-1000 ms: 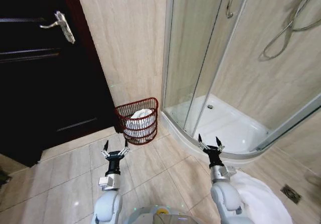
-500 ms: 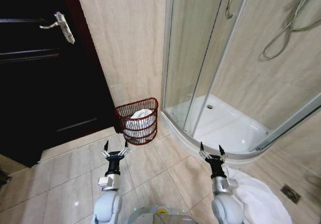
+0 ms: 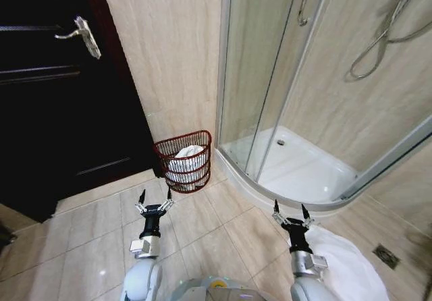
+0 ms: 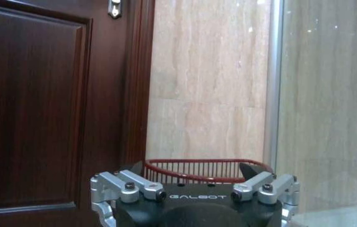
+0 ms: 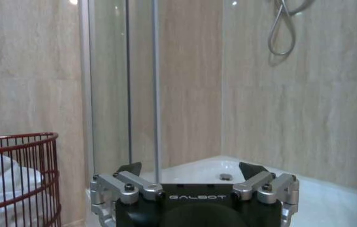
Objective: Discard the used towel into the hamper.
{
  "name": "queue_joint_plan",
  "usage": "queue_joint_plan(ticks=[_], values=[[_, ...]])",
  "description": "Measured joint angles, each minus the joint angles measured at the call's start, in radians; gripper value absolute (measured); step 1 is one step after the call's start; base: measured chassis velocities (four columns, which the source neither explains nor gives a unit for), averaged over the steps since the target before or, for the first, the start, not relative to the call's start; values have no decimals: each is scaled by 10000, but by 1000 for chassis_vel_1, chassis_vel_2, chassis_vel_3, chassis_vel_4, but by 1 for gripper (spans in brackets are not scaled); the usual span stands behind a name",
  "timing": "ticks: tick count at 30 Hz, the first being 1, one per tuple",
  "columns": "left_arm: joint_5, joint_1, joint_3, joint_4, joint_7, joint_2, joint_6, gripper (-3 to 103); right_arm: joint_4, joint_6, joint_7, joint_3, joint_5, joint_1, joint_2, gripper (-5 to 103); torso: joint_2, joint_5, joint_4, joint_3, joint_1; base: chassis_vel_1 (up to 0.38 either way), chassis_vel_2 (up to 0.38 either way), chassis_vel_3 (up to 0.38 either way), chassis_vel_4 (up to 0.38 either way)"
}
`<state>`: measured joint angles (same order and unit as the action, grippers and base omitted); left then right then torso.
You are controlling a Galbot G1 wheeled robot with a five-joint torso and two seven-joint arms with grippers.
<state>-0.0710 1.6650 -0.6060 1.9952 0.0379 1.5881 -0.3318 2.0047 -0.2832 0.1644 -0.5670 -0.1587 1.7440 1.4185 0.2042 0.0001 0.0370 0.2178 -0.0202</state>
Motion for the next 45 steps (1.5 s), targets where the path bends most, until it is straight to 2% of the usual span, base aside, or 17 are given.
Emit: queue_joint_plan(ticks=[31,45], values=[[120,198,-81,59,-28,-6,-169,100,156,-23,43,92,-61,76,-25,100,12,-1,1,10,-5,-36,-127,1,90],[104,195,-66,-39,-97,52,-321,100,1,11,33,324,-126,-38,-268,100,15,0,2,11,-5,-64,-174,-12,89]])
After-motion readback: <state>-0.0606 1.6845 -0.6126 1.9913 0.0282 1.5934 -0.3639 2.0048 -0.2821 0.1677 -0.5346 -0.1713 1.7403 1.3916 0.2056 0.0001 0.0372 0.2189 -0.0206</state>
